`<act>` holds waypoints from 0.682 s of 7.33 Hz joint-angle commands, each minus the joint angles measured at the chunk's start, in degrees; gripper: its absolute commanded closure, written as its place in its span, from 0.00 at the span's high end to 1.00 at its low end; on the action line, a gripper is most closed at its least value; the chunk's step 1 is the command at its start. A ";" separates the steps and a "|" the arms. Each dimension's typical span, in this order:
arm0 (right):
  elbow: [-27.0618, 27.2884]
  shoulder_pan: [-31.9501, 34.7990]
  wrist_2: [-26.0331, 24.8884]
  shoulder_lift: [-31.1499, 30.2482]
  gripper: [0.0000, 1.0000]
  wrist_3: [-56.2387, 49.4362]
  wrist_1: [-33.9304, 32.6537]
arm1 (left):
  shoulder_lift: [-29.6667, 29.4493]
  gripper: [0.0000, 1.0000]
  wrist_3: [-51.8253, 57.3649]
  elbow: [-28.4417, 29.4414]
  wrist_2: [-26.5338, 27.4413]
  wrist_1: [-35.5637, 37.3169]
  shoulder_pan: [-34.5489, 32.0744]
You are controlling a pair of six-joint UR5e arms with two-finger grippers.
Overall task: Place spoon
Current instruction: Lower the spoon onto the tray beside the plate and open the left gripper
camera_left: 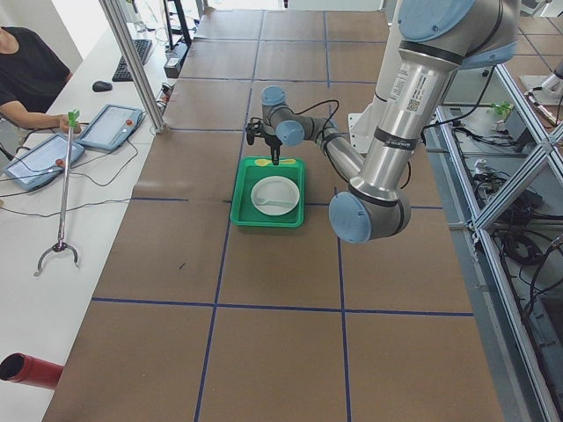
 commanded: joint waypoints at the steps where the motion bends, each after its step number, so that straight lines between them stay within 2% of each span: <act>1: 0.00 0.00 0.00 0.00 1.00 0.00 0.00 | -0.53 0.03 -0.45 4.76 0.07 -5.25 0.43; 5: 0.00 0.00 0.00 0.00 1.00 0.00 0.09 | -0.27 0.03 0.08 6.36 0.33 -6.93 0.43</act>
